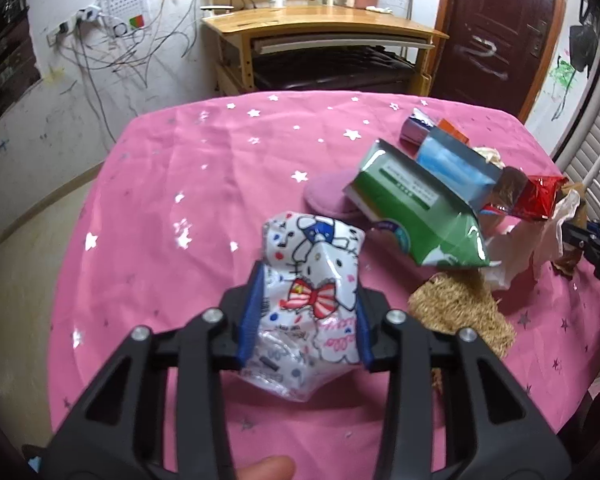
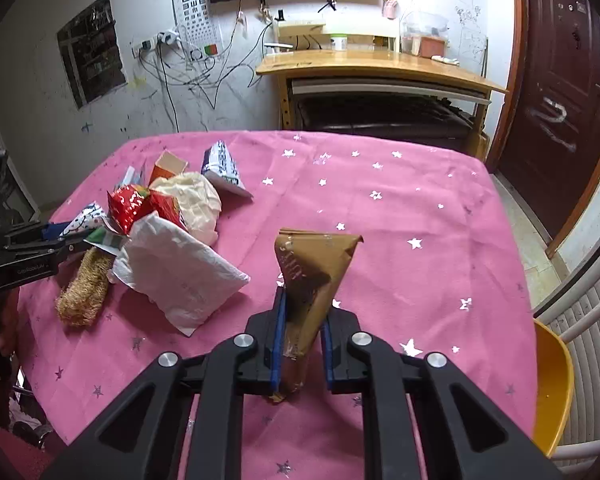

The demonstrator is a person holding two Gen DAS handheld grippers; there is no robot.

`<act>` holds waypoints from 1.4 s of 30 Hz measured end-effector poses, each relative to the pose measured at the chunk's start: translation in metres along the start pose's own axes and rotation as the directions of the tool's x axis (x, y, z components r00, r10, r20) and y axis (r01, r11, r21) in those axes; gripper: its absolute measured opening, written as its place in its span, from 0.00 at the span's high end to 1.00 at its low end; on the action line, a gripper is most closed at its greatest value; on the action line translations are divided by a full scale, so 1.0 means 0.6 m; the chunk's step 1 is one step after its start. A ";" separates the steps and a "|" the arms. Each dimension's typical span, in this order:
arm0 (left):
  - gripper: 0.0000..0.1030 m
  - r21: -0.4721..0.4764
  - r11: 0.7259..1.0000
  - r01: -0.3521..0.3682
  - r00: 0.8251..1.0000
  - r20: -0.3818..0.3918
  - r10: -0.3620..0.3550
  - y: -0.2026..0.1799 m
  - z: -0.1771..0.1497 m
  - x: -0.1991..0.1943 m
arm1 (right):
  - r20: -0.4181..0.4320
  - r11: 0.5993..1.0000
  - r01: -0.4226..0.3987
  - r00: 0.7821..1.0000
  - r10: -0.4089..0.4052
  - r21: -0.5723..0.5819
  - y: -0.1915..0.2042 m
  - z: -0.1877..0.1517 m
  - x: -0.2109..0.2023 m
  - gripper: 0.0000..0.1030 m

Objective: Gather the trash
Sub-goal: 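Grasp the Hello Kitty snack bag with the left tool while the right tool grasps the brown wrapper, then carry both bags to the yellow bin and release them inside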

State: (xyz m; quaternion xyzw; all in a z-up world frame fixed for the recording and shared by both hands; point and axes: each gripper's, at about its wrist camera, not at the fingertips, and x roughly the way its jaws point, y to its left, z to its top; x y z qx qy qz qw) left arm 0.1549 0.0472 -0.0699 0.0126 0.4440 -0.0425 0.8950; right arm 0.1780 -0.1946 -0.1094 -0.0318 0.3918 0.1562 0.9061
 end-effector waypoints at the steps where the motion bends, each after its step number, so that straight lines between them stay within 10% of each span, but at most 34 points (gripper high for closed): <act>1: 0.65 -0.005 1.000 -0.001 1.000 0.001 0.002 0.003 -0.002 -0.003 | 0.009 1.000 -0.002 1.000 0.002 0.000 -0.002 0.000 -0.006 0.91; 20: 0.66 -0.016 1.000 -0.018 0.993 0.113 0.020 -0.014 0.012 -0.105 | 0.137 0.997 -0.045 0.990 0.035 0.067 -0.045 -0.001 -0.081 0.91; 42: 0.66 0.170 0.981 0.090 0.980 0.161 -0.118 -0.241 0.089 -0.127 | 0.216 0.969 0.046 0.971 -0.100 0.242 -0.225 -0.057 -0.171 0.91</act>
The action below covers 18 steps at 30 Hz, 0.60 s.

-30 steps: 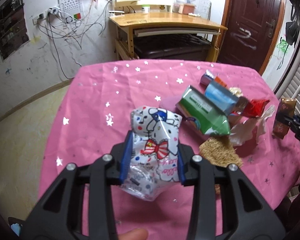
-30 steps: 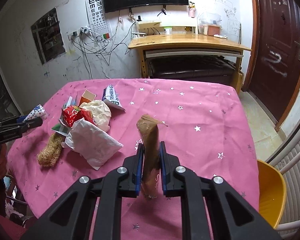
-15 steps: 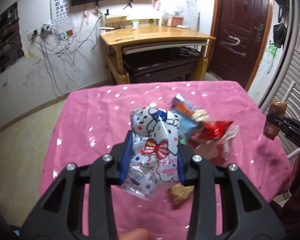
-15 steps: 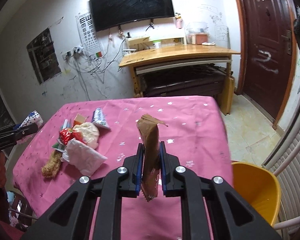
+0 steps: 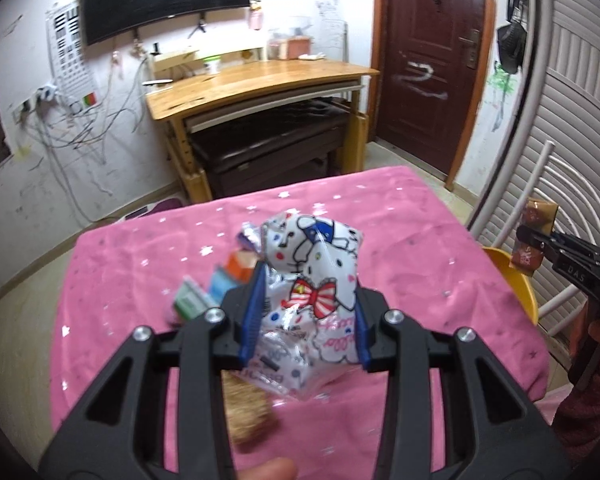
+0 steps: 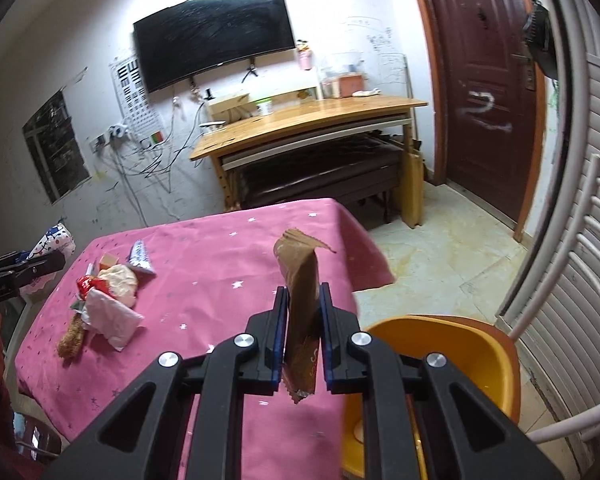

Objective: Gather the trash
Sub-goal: 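Carry both bags to the yellow bin and release them inside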

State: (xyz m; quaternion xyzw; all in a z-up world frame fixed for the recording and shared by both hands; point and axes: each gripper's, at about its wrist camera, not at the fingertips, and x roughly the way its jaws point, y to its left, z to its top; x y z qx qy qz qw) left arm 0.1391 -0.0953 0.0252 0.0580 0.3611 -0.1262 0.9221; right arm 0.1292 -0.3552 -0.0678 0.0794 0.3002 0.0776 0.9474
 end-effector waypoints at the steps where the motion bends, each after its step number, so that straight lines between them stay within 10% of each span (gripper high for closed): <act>1: 0.66 0.007 1.000 0.008 1.000 -0.002 -0.008 -0.011 0.003 0.004 | 0.003 1.000 0.004 1.000 -0.004 0.007 -0.008 -0.001 -0.003 0.91; 18: 0.66 0.109 0.977 0.182 0.982 -0.078 -0.174 -0.220 0.060 0.080 | 0.003 0.983 0.073 0.997 -0.075 0.167 -0.160 -0.022 -0.005 0.91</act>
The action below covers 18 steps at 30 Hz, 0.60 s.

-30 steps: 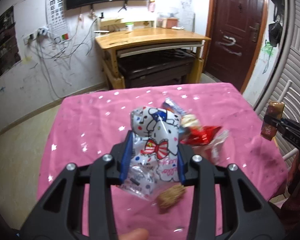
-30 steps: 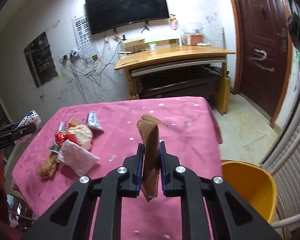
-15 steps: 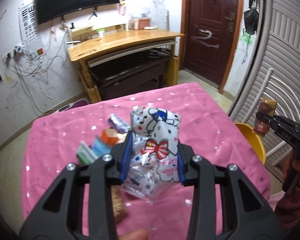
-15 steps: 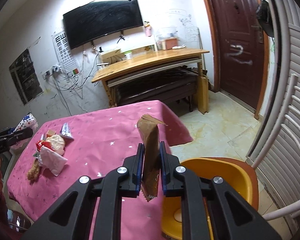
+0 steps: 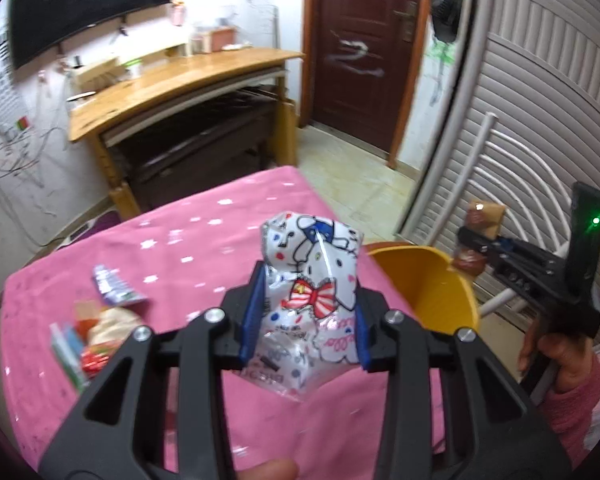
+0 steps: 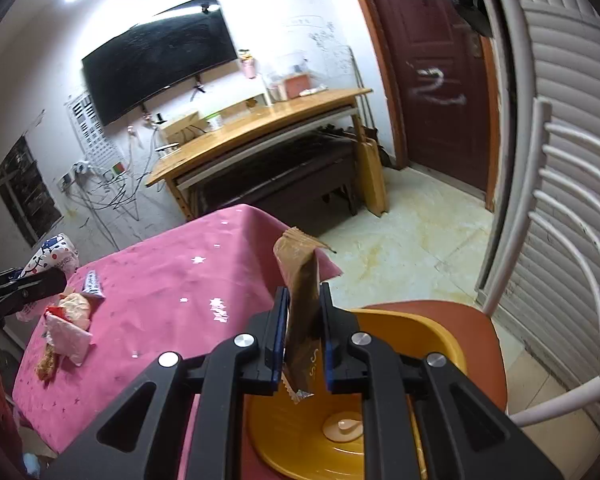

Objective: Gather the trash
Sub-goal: 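Carry both bags to the yellow bin and release them inside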

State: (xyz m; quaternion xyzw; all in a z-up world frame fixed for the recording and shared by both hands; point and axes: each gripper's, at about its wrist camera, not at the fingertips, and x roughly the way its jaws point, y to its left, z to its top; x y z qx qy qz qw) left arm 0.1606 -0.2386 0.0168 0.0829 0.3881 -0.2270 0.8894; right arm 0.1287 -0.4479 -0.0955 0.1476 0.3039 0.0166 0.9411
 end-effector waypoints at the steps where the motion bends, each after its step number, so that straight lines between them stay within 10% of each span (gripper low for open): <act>1: 0.66 0.011 1.000 0.012 1.000 -0.009 -0.012 -0.015 0.005 0.011 | -0.004 1.000 0.005 1.000 -0.005 0.011 -0.007 -0.001 0.004 0.91; 18: 0.61 0.106 0.988 0.111 0.979 -0.182 -0.090 -0.187 0.026 0.165 | -0.040 0.989 0.041 0.999 -0.035 0.144 -0.109 -0.021 0.026 0.90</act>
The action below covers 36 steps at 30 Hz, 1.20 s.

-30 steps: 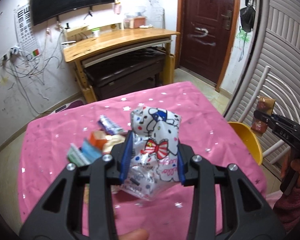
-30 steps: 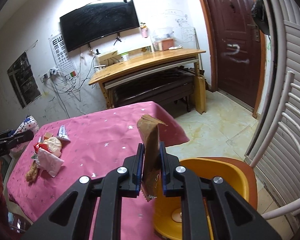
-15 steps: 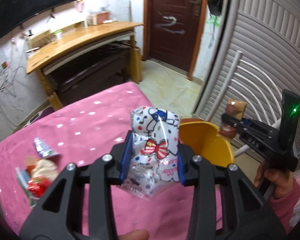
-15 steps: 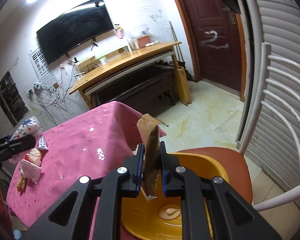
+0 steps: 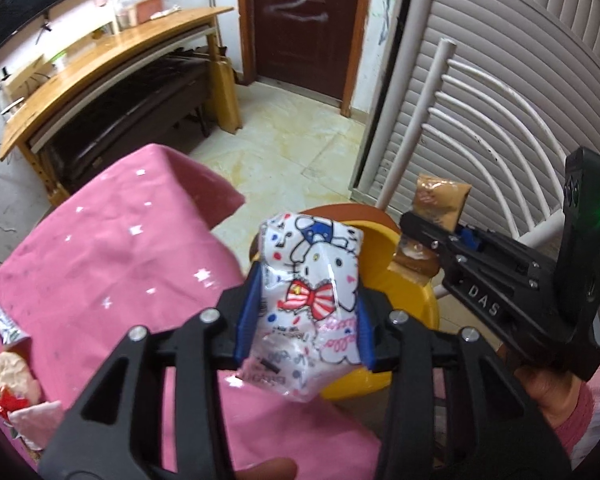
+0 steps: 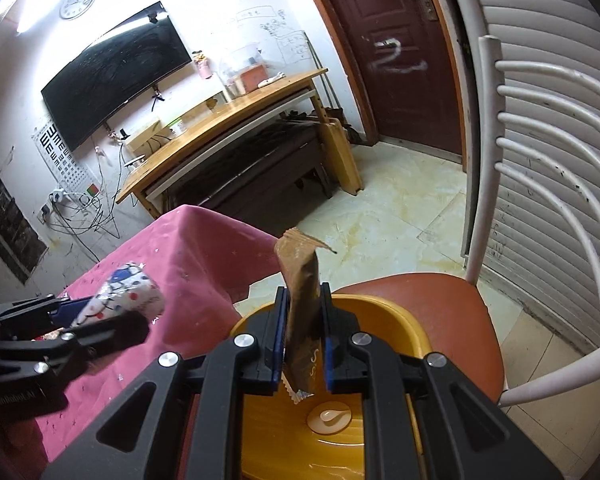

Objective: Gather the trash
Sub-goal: 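Carry both bags to the yellow bin and release them inside, then grasp the green packet with the left tool while the right tool grasps the white tissue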

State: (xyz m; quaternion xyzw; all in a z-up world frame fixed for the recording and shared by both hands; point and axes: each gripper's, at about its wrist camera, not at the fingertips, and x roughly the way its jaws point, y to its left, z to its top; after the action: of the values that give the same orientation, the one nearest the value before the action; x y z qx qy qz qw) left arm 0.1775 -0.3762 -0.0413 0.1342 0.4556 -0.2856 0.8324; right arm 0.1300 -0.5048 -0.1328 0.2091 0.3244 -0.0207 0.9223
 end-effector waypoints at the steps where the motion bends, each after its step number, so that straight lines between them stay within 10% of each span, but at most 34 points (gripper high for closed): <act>1: 0.57 0.005 1.000 -0.002 1.000 -0.002 0.002 -0.005 0.003 0.003 | 0.000 1.000 0.002 1.000 -0.002 0.000 0.000 0.000 0.000 0.90; 6: 0.27 -0.009 1.000 -0.011 1.000 0.010 0.011 -0.016 0.011 0.003 | -0.008 1.000 0.009 1.000 -0.009 -0.006 0.001 -0.001 0.004 0.90; 12: 0.24 -0.057 0.998 -0.030 0.999 0.030 0.031 0.000 0.013 -0.011 | -0.011 1.000 0.013 1.000 -0.013 -0.010 0.008 -0.002 0.005 0.88; 18: 0.21 -0.094 0.995 -0.027 0.996 0.084 0.035 0.025 0.003 -0.056 | -0.002 1.000 0.017 1.000 -0.017 -0.024 0.020 -0.005 0.004 0.30; 36: 0.17 -0.225 0.963 -0.147 0.956 0.218 0.197 0.205 -0.060 -0.222 | 0.016 0.983 -0.078 0.997 0.082 -0.164 0.193 0.000 0.001 0.26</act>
State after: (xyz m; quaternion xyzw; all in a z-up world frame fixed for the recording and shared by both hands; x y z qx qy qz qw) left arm 0.1702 -0.2136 0.0454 0.0513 0.3659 -0.1770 0.9122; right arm 0.1506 -0.3991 -0.0900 0.1457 0.3057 0.0406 0.9400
